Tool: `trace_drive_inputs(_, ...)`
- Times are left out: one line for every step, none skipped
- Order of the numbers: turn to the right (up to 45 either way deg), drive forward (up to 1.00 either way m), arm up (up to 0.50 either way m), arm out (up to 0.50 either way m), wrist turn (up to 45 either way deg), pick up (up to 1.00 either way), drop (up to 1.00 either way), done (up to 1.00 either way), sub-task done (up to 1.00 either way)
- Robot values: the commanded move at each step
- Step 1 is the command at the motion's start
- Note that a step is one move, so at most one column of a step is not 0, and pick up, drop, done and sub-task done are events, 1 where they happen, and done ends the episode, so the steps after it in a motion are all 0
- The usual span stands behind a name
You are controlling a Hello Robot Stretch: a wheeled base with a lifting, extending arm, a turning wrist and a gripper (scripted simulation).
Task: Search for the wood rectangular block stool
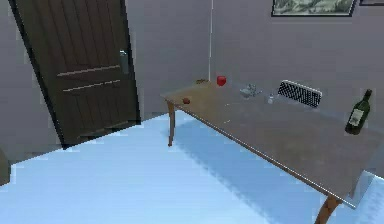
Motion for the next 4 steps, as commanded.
trace_drive_inputs(0.0,0.75,0.00,0.00,0.0,0.00,0.00,0.00,0.00)
trace_drive_inputs(-36.0,0.00,0.00,0.00,0.0,0.00,0.00,0.00,0.00)
trace_drive_inputs(0.0,0.60,0.00,0.00,0.0,0.00,0.00,0.00,0.00)
trace_drive_inputs(-45.0,0.00,0.00,0.00,0.0,0.00,0.00,0.00,0.00)
